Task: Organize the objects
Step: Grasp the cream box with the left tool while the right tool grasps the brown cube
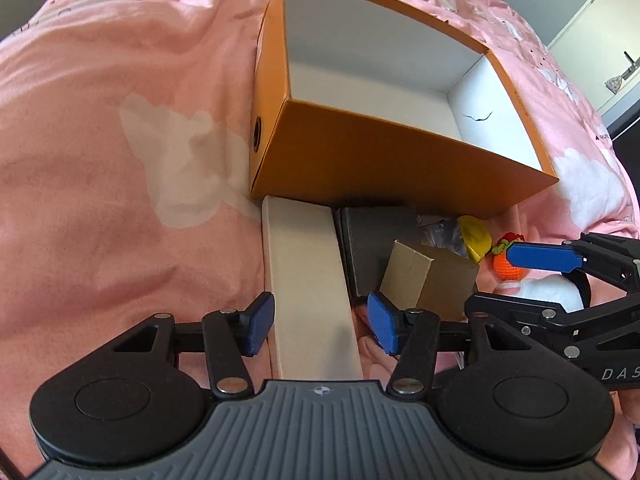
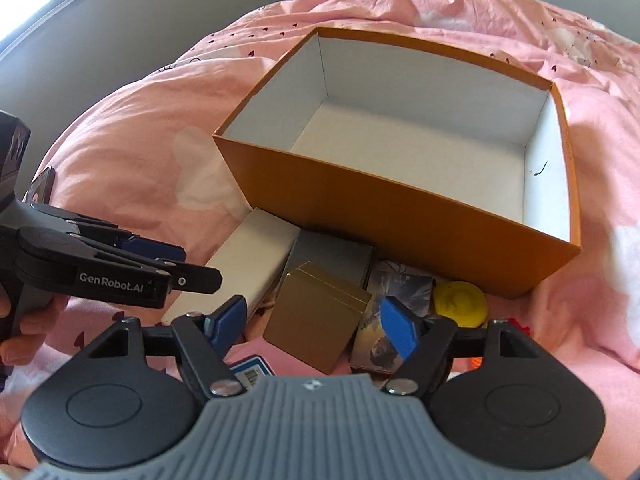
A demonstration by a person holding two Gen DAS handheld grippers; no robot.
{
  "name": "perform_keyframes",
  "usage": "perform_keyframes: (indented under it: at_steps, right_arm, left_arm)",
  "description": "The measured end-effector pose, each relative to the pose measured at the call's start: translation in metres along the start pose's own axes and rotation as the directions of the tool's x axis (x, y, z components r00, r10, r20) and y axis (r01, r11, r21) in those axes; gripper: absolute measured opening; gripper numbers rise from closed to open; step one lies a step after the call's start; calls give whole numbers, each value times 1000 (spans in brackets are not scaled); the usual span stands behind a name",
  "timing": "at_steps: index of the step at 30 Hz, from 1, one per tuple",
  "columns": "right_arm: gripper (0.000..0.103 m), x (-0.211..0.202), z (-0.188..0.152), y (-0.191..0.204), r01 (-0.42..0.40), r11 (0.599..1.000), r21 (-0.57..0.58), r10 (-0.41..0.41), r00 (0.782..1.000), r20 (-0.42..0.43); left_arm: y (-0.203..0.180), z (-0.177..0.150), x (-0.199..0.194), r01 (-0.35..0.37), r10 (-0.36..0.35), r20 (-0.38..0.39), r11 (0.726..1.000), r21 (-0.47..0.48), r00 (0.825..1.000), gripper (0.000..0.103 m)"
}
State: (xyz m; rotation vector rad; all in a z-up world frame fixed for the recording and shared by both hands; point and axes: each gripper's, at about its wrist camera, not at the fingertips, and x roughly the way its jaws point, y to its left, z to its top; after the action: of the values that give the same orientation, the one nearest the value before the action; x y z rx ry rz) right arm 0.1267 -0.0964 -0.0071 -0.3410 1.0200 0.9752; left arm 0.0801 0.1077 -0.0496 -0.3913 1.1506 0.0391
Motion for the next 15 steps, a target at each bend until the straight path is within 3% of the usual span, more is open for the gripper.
perform_keyframes:
  at_steps: [9, 15]
  right_arm:
    - [76, 45, 17, -18, -58, 990, 130, 74, 989, -125]
    - [77, 62, 23, -26, -67, 981, 181, 97, 982, -163]
  left_arm:
    - [19, 11, 34, -6, -5, -113, 995, -97, 994, 63]
    - [32, 14, 49, 38, -66, -149, 983, -180, 987, 71]
